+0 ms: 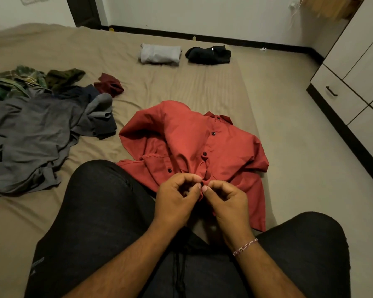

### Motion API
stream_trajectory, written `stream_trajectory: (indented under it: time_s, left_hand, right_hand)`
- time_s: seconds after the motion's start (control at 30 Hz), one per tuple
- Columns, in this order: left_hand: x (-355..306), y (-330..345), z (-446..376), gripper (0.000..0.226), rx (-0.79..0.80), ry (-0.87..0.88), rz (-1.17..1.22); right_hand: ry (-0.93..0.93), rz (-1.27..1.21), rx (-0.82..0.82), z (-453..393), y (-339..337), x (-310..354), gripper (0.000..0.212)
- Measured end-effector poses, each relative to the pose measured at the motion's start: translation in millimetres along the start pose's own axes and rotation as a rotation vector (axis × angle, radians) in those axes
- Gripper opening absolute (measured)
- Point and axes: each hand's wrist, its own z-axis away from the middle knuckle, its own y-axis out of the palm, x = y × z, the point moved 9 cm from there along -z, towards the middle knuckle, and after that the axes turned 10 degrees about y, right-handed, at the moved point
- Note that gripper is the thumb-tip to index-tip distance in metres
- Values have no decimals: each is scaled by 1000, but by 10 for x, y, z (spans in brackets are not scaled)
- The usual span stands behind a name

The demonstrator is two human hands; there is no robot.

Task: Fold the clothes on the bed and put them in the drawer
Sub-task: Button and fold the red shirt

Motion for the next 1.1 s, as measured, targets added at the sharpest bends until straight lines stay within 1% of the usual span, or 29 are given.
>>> stream_trajectory:
  time_s: [0.1, 0.2, 0.27, 0.4, 0.57, 0.7, 0.83, 0.93, 1.03, 1.1]
  left_hand:
    - [27, 40, 8, 23, 9, -34, 25]
    - [27, 47, 5, 27, 11, -22, 6]
    - [29, 43, 7, 25, 12, -14, 5]
    - [37, 37, -8, 17, 18, -5, -19]
    - [54, 61, -12, 17, 34, -23, -12]
    - [60, 54, -17, 15, 34, -24, -17]
    - [97, 58, -20, 15, 30, -19, -37]
    - [110, 58, -29, 17, 32, 10, -71]
    - [84, 61, -33, 22, 47, 42, -60]
    - [85, 86, -28, 20, 68, 47, -45]
  right_hand:
    - [-11, -9, -6, -11, -31, 13, 9]
    - [5, 1, -15, -30, -54, -2, 18]
    - [26, -20, -18, -39, -61, -19, 22]
    - [37, -56, -13, -64, -79, -35, 15]
    - [20, -50, 13, -86, -70, -39, 18]
    - [-21, -46, 29, -84, -51, 10, 12]
    - [-79, -20, 53, -52, -12, 94, 20]
    - [-136, 62, 42, -41, -21, 123, 23]
    - [-199, 198, -19, -13, -47, 160, 24]
    - [-276, 291, -66, 21, -54, 215, 23]
